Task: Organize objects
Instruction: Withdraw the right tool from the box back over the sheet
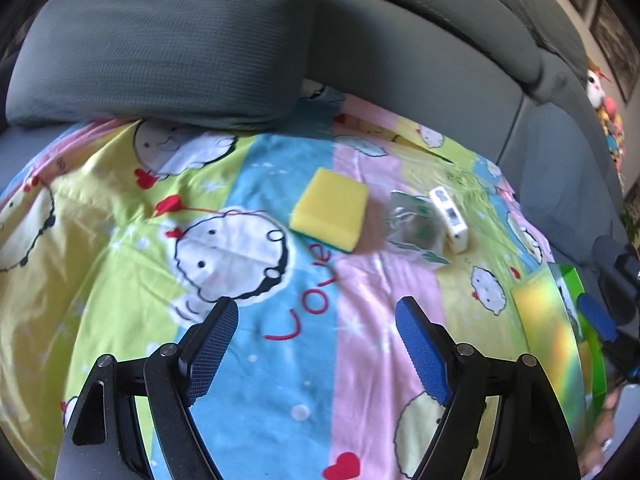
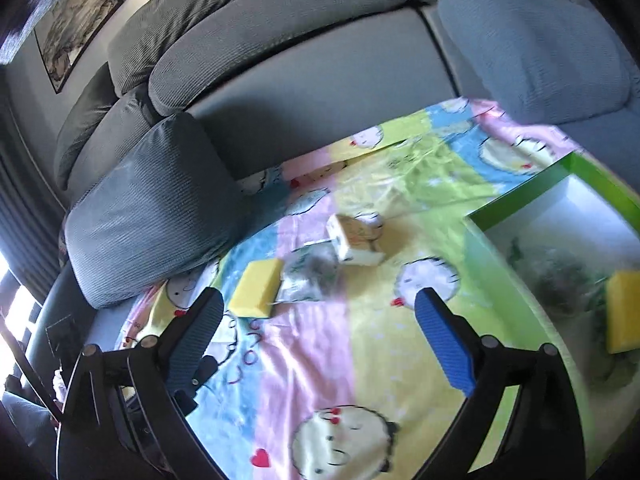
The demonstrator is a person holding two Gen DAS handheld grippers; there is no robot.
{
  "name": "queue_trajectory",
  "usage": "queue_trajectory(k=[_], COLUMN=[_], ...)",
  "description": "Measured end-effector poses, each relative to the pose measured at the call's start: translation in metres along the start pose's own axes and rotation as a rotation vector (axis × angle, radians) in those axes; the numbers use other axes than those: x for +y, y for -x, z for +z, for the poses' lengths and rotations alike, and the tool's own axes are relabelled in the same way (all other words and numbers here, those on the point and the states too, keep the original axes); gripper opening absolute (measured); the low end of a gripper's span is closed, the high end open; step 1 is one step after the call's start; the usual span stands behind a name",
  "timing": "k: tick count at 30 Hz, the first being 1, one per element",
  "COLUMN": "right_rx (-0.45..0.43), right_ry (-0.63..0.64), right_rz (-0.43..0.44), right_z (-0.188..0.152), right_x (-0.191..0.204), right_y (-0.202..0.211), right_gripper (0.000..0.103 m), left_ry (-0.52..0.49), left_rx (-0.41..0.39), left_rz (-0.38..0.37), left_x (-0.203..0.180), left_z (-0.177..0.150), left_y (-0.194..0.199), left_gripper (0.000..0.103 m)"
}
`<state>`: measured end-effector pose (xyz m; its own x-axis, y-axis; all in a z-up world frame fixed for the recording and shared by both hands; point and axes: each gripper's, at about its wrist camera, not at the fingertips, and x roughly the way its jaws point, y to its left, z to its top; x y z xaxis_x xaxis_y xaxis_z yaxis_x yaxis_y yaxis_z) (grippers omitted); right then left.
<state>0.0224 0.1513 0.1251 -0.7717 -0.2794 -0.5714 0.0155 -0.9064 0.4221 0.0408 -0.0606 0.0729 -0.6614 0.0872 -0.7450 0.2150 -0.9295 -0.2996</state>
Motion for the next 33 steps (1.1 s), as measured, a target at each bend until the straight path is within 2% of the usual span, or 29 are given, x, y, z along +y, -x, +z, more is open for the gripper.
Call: queue_trajectory(k=[3,8,19,28,33], right_rx=[0.047,0.148,0.273,0.313,0.326], right_ry=[0.005,0.040,0.041,0.049,0.036], right_rz=[0.002,-0.109,-0.193,-0.236,-0.213], right_z=[-0.007,-0.022,-0.042,-0.047,-0.047], right_x=[0.005,0.004,-0.002,-0.006,-0.006], right_y=[-0.021,-0.056,-0.093,-0.103,-0.104], right_gripper=[0.097,0.097,0.097,0.097,0.097], left_ry=[0.028,0.052,0.058,0.073,0.086], left_rx=[0.009,0.023,0.078,0.097,0.093], left_rz=[0.004,0.014,0.053,0.055,0.053], left_x=[0.009,0.017,0.022,0.025,0.029], left_z=[-0.001,-0.001,-0.005,-0.006,-0.005], left_y=[-0.002,-0.006,-0.022,-0.024,-0.022], left_gripper=[0.082,0.081,0.082,0.081,0.081])
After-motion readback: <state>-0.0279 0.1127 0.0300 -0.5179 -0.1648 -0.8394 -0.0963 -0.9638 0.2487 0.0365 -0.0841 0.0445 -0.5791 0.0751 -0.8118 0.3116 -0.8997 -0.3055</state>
